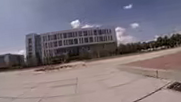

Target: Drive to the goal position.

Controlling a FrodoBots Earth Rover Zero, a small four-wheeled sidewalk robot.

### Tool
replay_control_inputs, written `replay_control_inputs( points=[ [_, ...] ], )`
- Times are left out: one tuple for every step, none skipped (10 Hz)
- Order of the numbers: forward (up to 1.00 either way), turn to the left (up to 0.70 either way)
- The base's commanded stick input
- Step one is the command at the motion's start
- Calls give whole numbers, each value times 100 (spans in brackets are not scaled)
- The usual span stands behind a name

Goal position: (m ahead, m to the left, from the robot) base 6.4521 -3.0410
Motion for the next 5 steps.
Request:
replay_control_inputs(
  points=[
    [70,11],
    [70,11],
    [70,11],
    [70,11],
    [70,11]
  ],
)
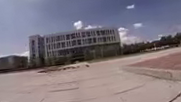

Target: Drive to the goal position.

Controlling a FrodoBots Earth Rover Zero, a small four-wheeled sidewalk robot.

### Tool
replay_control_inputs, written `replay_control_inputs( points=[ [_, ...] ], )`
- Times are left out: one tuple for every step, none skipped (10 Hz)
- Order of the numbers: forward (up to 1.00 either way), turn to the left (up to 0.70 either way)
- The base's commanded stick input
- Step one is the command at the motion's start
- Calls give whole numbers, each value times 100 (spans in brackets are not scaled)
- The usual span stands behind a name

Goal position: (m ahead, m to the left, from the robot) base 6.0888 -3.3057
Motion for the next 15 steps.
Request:
replay_control_inputs(
  points=[
    [70,11],
    [70,11],
    [70,11],
    [70,11],
    [70,11],
    [70,11],
    [70,11],
    [70,11],
    [70,11],
    [70,11],
    [70,11],
    [70,11],
    [70,11],
    [70,11],
    [70,0]
  ],
)
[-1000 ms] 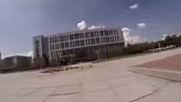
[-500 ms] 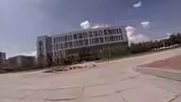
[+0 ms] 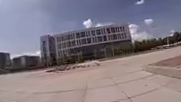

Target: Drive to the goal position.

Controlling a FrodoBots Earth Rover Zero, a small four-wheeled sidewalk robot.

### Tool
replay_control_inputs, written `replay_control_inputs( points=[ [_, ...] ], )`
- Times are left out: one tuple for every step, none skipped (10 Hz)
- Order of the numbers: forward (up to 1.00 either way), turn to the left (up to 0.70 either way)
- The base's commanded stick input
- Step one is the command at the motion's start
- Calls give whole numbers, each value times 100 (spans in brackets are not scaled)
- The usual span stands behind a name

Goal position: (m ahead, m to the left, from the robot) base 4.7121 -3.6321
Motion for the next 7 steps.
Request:
replay_control_inputs(
  points=[
    [70,-24],
    [70,-24],
    [70,-24],
    [70,-24],
    [70,-24],
    [70,-24],
    [70,-24]
  ],
)
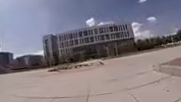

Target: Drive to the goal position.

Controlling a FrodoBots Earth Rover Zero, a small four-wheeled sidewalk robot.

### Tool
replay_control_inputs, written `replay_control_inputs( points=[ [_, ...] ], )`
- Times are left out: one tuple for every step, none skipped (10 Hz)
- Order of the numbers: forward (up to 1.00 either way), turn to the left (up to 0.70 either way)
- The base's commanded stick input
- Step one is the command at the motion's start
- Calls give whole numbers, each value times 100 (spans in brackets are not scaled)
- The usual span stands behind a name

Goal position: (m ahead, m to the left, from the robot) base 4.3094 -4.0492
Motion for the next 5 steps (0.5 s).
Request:
replay_control_inputs(
  points=[
    [70,-24],
    [70,-24],
    [70,-1],
    [70,11],
    [70,11]
  ],
)
